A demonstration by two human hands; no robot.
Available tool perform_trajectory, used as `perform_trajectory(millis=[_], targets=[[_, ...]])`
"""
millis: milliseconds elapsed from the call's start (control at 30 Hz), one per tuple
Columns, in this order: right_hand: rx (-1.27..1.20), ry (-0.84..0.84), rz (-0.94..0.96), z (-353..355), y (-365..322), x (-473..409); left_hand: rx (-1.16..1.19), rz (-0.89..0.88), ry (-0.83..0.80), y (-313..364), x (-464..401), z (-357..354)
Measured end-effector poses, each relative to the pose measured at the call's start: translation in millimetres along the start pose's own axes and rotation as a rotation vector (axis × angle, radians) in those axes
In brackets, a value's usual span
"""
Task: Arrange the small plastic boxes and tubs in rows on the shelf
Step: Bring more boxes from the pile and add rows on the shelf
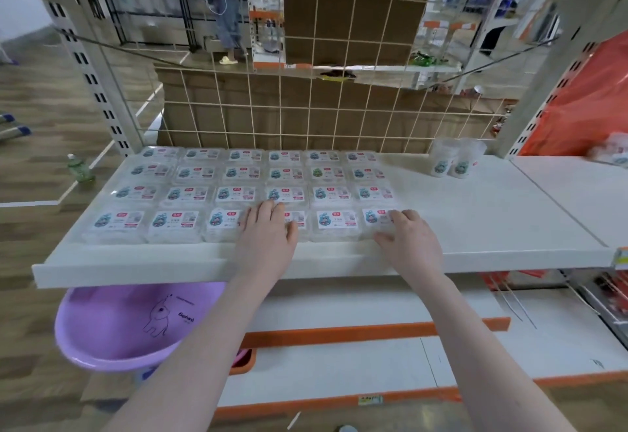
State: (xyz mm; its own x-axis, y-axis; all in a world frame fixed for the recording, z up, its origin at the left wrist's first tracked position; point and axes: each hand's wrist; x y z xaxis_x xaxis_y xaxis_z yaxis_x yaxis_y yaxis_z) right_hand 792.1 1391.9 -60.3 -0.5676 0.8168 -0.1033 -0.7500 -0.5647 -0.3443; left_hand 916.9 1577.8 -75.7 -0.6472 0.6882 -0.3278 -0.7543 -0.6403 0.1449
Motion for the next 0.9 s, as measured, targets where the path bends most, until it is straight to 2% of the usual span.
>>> perform_trajectory(millis=[333,500,667,900], targets=[[0.030,0.074,-0.004,6.8,22.6,7.0,-0.012,0.005,-0.041,4.3,-4.6,7.8],[-0.005,0.123,-0.041,23.7,60.3,7.1,-0.039,-0.012,-0.031,34.8,-6.0,11.0],[-0.025,0.181,-0.099,50.4,126.2,4.3,0.001,-0.080,-0.047,99.4,-18.5,6.6],[-0.075,0.255,-0.184,108.0,259.1,-3.7,0.065,-0.162,-0.067,240.9,-37.3,-11.3]])
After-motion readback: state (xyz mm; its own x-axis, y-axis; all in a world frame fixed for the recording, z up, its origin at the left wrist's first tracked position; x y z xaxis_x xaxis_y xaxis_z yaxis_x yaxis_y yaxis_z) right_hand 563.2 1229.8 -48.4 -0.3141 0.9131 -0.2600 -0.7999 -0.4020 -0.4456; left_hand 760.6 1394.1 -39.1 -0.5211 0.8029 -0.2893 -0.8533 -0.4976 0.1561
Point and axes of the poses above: each hand's wrist, its own x-axis away from the middle knuckle, its own z-axis out of the back of the hand, y = z × x, and after that the axes turned 13 degrees about -z, right-handed
